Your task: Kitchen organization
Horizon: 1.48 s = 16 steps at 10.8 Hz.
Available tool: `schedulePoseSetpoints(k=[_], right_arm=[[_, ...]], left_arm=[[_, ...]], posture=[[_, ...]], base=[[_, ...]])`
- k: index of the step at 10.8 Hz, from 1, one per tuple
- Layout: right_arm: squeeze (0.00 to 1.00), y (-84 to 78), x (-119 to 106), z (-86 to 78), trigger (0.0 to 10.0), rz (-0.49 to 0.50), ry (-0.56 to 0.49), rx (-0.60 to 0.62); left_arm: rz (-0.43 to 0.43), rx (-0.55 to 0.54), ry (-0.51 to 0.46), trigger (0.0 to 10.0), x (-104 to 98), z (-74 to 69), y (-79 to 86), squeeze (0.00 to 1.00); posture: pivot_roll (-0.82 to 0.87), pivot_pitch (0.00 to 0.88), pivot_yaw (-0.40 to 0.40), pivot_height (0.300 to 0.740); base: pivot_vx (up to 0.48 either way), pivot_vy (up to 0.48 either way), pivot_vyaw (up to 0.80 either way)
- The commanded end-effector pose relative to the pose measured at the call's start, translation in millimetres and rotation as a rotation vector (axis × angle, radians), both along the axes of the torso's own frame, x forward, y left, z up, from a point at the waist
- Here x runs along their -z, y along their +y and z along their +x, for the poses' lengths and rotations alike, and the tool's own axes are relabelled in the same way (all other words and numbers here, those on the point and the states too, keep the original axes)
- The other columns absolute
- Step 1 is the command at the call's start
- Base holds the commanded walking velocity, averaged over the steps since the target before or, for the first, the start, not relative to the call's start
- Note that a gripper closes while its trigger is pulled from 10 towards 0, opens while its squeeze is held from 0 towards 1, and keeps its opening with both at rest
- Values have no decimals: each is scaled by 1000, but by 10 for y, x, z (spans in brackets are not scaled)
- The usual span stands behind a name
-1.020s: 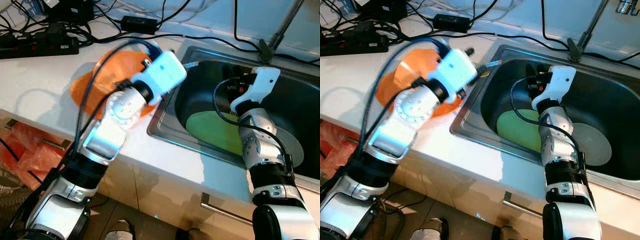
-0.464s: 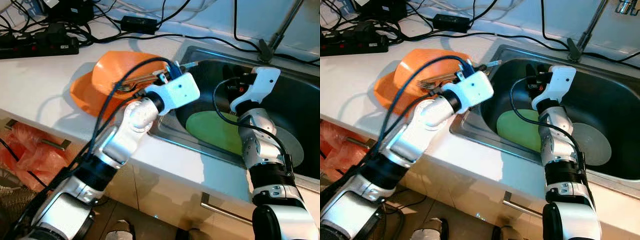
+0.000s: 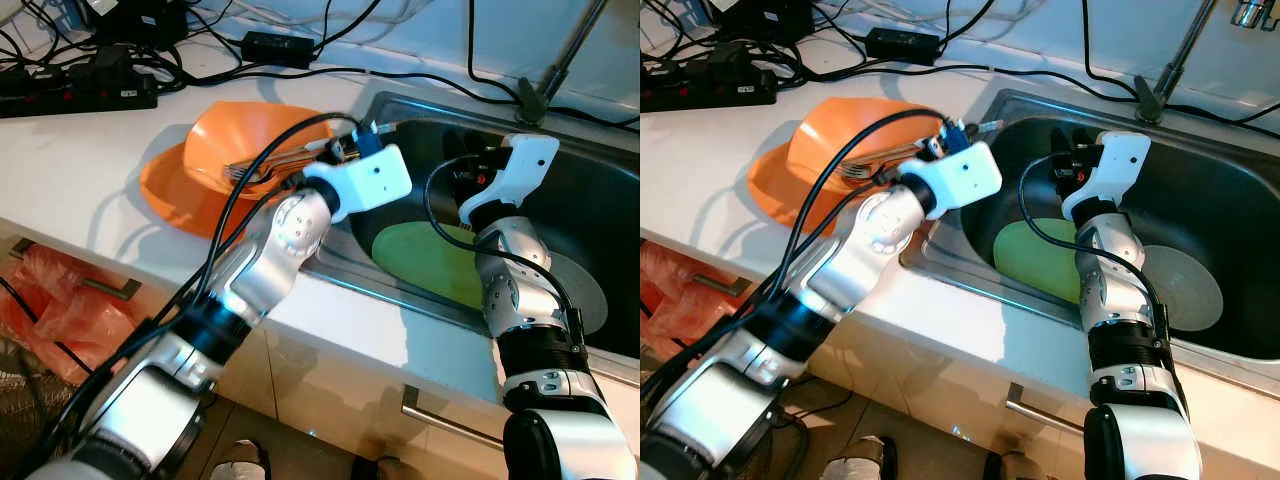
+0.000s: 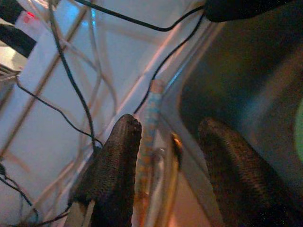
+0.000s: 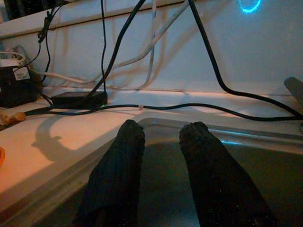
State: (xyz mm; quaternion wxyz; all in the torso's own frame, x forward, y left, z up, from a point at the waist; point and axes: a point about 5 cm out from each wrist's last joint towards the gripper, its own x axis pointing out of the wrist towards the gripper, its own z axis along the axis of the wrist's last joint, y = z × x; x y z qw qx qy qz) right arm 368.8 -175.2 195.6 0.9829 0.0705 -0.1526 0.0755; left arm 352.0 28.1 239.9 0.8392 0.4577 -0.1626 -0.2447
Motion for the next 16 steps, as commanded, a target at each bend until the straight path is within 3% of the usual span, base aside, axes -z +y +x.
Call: schedulePoseSetpoints(k=[1,2,3,6,7,9,10,16], right_arm=[[0,-30,-8,6,10000,9,-4,11],[0,-29,-11,6,10000,8,-5,11],[0,-30,-10,5,10000,8,-5,12],[0,-26,-9,3,10000,9,-6,11],[0,-26,-12,5,10000,10,-6,11],[0,-25,-11,7,10000,11,-6,11],[0,-27,-14,8,10000,11,-6,11],[0,-24,-19,14,10000,11,-7,9]], left_arm=[[3,12,-29,10000,-55,2,-46,0],[2,6,-34,4588,-62,18,-53,0],[1,0,-39,0,-69,34,-52,0],[-8,0,-57,353,-90,32,-52,0],[-4,7,-62,10000,-91,4,-53,0],[9,4,-69,10000,-91,-19,-29,0],[11,2,-71,0,-98,-24,-16,0],[20,5,-59,0,-78,-69,-4,0]], posture=[[95,104,-36,740],[94,104,-35,740],[94,105,-34,740],[95,104,-34,740],[96,106,-34,740],[98,106,-35,740],[98,106,-35,740],[99,106,-38,740]], base=[[0,0,0],[0,0,0],[0,0,0],[0,0,0],[0,0,0],[0,0,0],[0,0,0],[0,0,0]])
